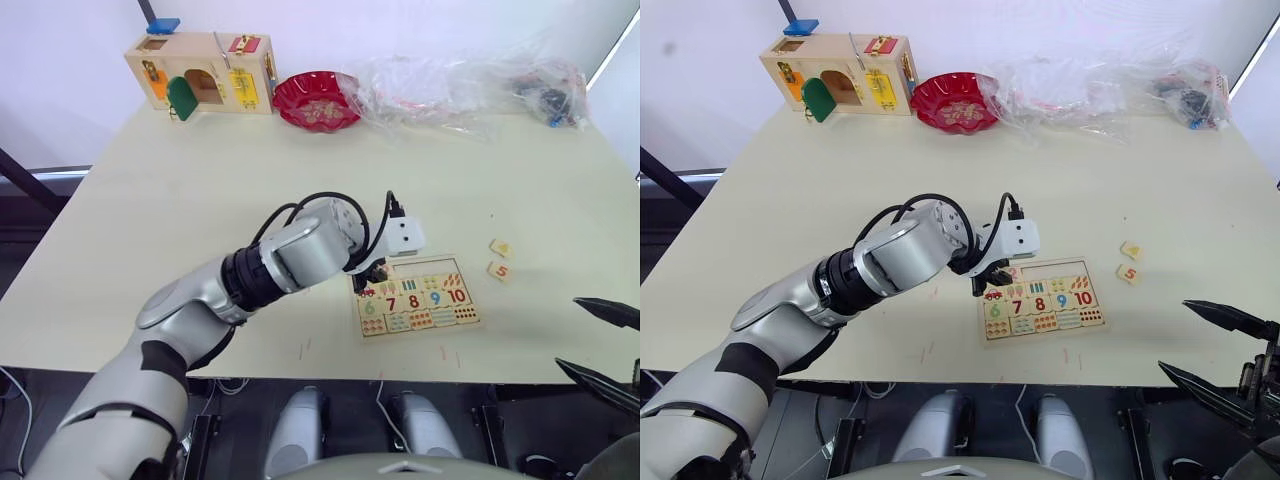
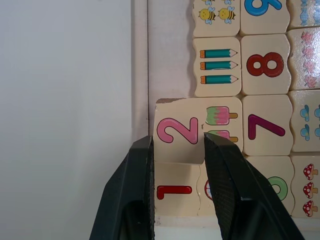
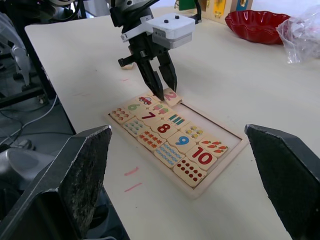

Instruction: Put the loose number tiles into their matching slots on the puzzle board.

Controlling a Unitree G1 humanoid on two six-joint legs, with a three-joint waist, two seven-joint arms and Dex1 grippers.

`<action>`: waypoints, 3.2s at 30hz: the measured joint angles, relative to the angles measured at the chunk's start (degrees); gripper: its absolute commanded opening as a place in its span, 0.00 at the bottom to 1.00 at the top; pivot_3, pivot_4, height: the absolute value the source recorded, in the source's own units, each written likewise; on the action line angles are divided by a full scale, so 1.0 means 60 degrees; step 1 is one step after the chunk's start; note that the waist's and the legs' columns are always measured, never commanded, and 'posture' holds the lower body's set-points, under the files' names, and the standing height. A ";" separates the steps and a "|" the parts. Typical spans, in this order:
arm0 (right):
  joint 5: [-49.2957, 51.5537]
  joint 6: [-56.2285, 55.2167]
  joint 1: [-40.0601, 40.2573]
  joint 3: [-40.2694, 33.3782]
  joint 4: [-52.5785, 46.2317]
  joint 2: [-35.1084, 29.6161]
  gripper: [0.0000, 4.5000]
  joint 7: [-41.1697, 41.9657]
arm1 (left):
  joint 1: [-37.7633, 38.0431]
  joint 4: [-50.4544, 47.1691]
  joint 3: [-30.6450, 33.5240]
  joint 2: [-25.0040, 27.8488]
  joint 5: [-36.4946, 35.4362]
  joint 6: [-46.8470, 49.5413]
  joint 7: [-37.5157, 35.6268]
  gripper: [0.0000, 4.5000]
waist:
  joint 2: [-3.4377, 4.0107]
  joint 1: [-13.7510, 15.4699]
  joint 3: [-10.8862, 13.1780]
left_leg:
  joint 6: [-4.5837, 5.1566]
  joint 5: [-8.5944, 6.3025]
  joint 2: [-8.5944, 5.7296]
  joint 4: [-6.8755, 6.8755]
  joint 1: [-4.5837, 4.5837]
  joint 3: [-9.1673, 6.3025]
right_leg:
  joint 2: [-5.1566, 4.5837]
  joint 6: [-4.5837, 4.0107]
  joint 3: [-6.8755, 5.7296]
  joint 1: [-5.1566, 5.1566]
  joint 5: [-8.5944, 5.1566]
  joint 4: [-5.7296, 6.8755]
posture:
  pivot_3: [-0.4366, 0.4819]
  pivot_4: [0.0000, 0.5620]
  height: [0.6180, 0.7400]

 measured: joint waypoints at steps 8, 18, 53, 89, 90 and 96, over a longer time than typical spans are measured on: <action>-0.0055 -0.0051 0.0057 0.0047 -0.0092 0.0099 1.00 -0.0050 | 0.0000 0.0258 -0.0037 -0.0057 0.0002 -0.0107 0.0122 0.25 | 0.0000 0.0001 0.0000 | 0.0000 0.0000 0.0000 0.0000 0.0000 0.0000 | 0.0000 -0.0002 0.0000 0.0000 -0.0001 -0.0001 | 0.48 0.27 1.00; -0.0146 -0.0066 0.0056 0.0086 -0.0117 0.0157 1.00 -0.0183 | -0.0001 0.0412 -0.0210 -0.0114 0.0024 -0.0258 0.0181 0.25 | 0.0000 0.0001 0.0000 | 0.0000 0.0000 0.0000 0.0000 0.0000 0.0000 | 0.0000 -0.0003 0.0000 0.0000 -0.0001 -0.0001 | 0.48 0.27 1.00; -0.0184 -0.0175 0.0137 0.0153 -0.0368 0.0306 1.00 -0.0401 | -0.0132 0.0521 -0.0471 -0.0182 0.0205 -0.0486 0.0084 0.25 | 0.0001 0.0002 -0.0001 | 0.0000 0.0000 0.0000 0.0000 0.0000 0.0000 | 0.0000 -0.0004 0.0000 0.0000 -0.0003 -0.0001 | 0.48 0.27 1.00; -0.0323 -0.0476 0.0162 0.0460 -0.0368 0.0374 1.00 -0.0562 | -0.0401 0.0554 -0.0721 -0.0120 0.0273 -0.0485 -0.0076 0.69 | 0.0002 0.0002 -0.0001 | 0.0000 0.0000 0.0000 0.0000 0.0000 0.0000 | 0.0000 -0.0007 0.0000 0.0000 -0.0004 -0.0002 | 0.48 0.27 1.00; -0.0336 -0.0482 0.0161 0.0475 -0.0367 0.0378 1.00 -0.0566 | -0.0406 0.0553 -0.0721 -0.0118 0.0282 -0.0486 -0.0082 0.69 | 0.0002 0.0002 -0.0001 | 0.0000 0.0000 0.0000 0.0000 0.0000 0.0001 | 0.0000 -0.0007 0.0000 0.0000 -0.0004 -0.0002 | 0.48 0.27 1.00; -0.0356 -0.0485 0.0161 0.0510 -0.0367 0.0436 1.00 -0.0626 | -0.0407 0.0540 -0.0699 0.0018 0.0274 -0.0530 -0.0191 0.69 | 0.0003 0.0002 -0.0001 | 0.0000 0.0000 0.0000 0.0000 0.0000 0.0000 | 0.0000 -0.0008 0.0000 0.0000 -0.0005 -0.0002 | 0.48 0.27 1.00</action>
